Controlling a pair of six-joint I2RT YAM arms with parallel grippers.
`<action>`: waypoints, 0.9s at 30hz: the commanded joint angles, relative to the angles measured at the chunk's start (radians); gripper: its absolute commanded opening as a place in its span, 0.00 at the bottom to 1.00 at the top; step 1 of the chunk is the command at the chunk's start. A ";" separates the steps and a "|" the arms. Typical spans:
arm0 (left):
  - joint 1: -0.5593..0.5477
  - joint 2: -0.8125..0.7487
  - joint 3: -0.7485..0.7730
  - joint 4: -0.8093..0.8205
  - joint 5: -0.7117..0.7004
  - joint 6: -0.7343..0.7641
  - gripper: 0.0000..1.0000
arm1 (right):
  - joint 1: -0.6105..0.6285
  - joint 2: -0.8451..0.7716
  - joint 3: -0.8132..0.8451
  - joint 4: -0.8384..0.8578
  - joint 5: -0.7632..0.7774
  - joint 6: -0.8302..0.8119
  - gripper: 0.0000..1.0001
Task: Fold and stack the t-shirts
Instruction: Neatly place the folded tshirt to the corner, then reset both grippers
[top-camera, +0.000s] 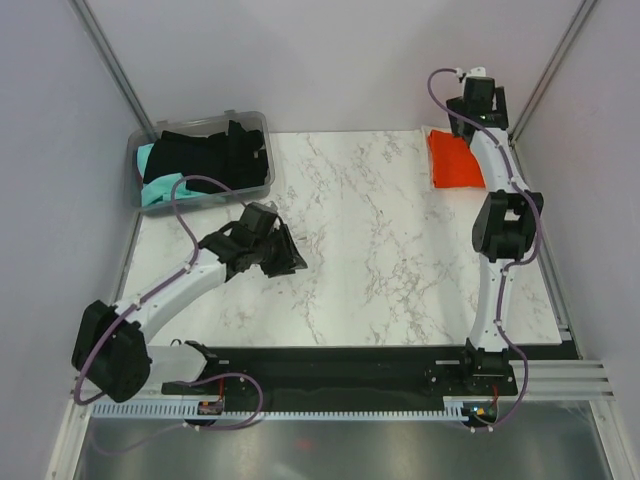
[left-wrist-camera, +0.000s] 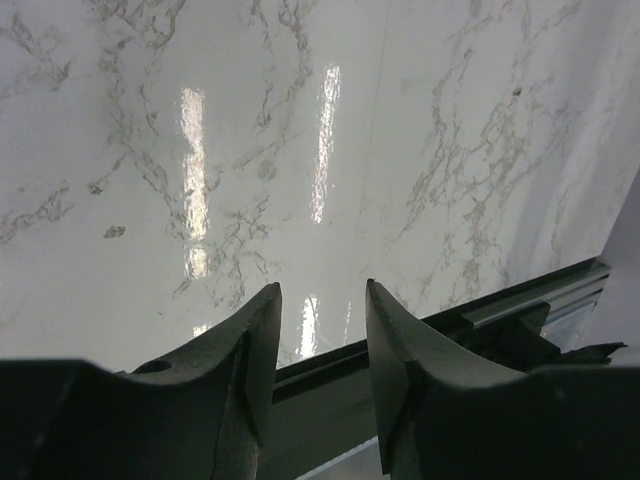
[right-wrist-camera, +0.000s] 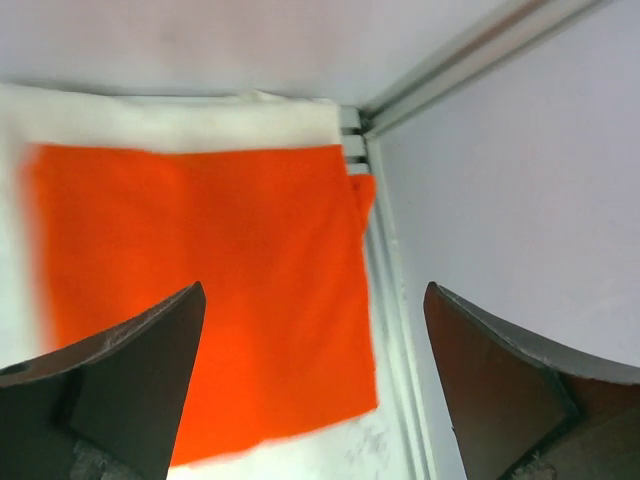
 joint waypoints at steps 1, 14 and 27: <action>0.001 -0.124 -0.036 0.001 0.027 -0.082 0.47 | 0.116 -0.228 -0.068 -0.085 -0.038 0.105 0.98; -0.001 -0.852 -0.530 0.067 0.093 -0.485 0.54 | 0.410 -0.920 -0.879 -0.061 -0.413 0.606 0.98; -0.001 -1.363 -0.786 0.136 0.262 -0.607 0.56 | 0.413 -1.900 -1.932 0.088 -0.545 1.303 0.98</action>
